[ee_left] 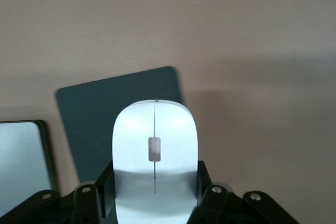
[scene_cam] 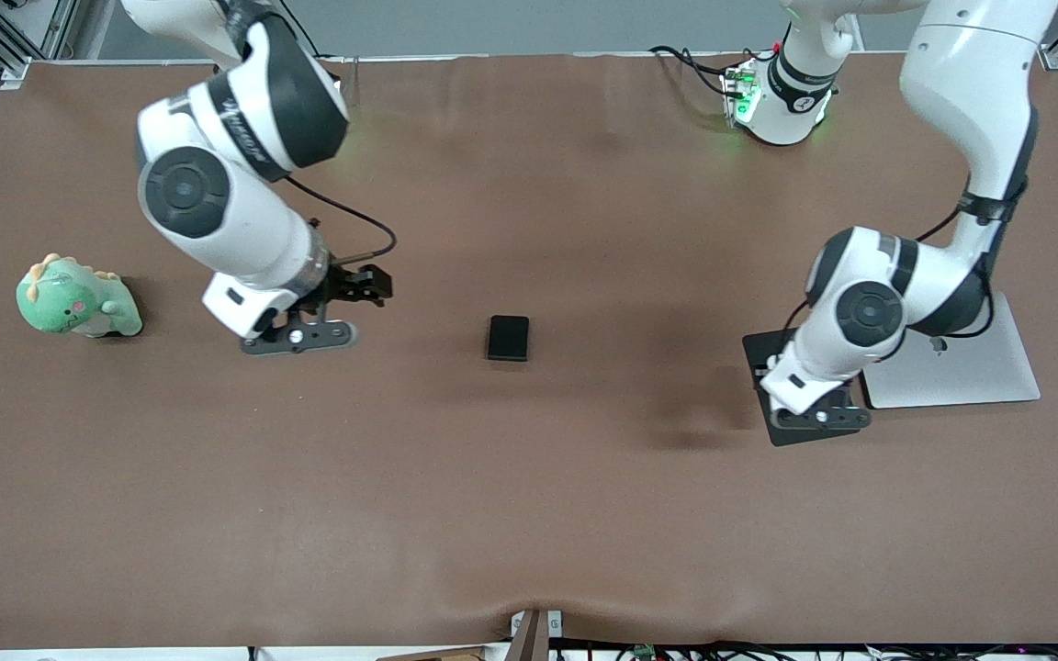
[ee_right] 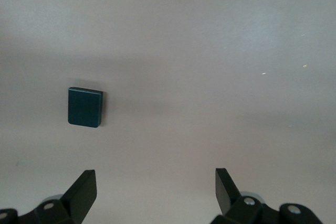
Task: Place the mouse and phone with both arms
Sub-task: 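Carry the mouse onto the pad while the right gripper reaches the phone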
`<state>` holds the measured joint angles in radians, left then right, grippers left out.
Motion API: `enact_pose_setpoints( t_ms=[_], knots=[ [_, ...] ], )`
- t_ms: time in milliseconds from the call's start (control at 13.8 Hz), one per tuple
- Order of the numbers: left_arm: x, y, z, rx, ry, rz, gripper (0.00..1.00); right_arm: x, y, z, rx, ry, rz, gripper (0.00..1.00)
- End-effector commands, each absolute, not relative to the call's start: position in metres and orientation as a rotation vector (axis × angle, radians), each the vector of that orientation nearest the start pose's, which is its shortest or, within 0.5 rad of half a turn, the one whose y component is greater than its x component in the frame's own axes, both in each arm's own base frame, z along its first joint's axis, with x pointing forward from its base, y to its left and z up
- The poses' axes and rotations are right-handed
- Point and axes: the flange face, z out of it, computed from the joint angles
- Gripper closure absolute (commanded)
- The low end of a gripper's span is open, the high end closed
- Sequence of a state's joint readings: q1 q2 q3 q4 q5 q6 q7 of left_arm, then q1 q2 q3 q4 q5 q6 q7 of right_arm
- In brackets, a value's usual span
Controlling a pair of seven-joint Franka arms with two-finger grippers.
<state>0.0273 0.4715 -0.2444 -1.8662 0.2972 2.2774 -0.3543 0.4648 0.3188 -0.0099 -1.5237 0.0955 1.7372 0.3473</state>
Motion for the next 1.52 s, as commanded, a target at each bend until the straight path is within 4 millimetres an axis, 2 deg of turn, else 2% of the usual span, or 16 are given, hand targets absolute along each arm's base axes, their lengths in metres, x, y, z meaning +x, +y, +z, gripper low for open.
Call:
enact_pose_setpoints(
  t_ms=[0, 72, 145, 290, 507, 724, 796, 869, 941, 1158, 1231, 1448],
  knots=[
    [0.61, -0.093, 0.244, -3.041, 0.036, -0.035, 0.66, 0.573, 0.327, 0.441, -3.098, -0.125, 0.216, 0.0],
    [0.61, -0.076, 0.236, -3.053, 0.008, -0.05, 0.65, 0.571, 0.34, 0.431, -3.098, -0.149, 0.214, 0.0],
    [0.61, -0.072, 0.231, -3.059, 0.017, -0.054, 0.64, 0.57, 0.348, 0.419, -3.099, -0.165, 0.216, 0.0],
    [0.611, -0.07, 0.219, -3.072, 0.021, -0.061, 0.63, 0.567, 0.367, 0.399, -3.1, -0.186, 0.207, 0.0],
    [0.608, -0.069, 0.201, -3.091, 0.017, -0.069, 0.6, 0.566, 0.391, 0.361, -3.1, -0.103, 0.184, 0.0],
    [0.608, -0.066, 0.19, -3.104, 0.01, -0.081, 0.56, 0.563, 0.409, 0.325, -2.999, -0.015, 0.275, 0.0],
    [0.609, -0.064, 0.19, -3.106, 0.008, -0.09, 0.49, 0.564, 0.412, 0.314, -2.998, -0.013, 0.263, 0.0],
    [0.609, -0.063, 0.189, -3.107, 0.003, -0.088, 0.22, 0.56, 0.421, 0.303, -3.001, -0.032, 0.261, 0.0],
    [0.61, -0.063, 0.193, -3.106, 0.003, -0.097, 0.0, 0.554, 0.431, 0.29, -3.007, -0.051, 0.263, 0.0],
    [0.612, -0.063, 0.205, -3.101, -0.01, -0.121, 0.0, 0.546, 0.445, 0.262, -3.023, -0.029, 0.25, 0.0],
    [0.615, -0.065, 0.215, -3.099, -0.014, -0.145, 0.0, 0.544, 0.448, 0.252, -3.028, -0.02, 0.245, 0.0],
    [0.618, -0.076, 0.261, -3.075, 0.006, -0.174, 0.0, 0.54, 0.455, 0.225, -3.034, 0.028, 0.234, 0.0]
  ],
)
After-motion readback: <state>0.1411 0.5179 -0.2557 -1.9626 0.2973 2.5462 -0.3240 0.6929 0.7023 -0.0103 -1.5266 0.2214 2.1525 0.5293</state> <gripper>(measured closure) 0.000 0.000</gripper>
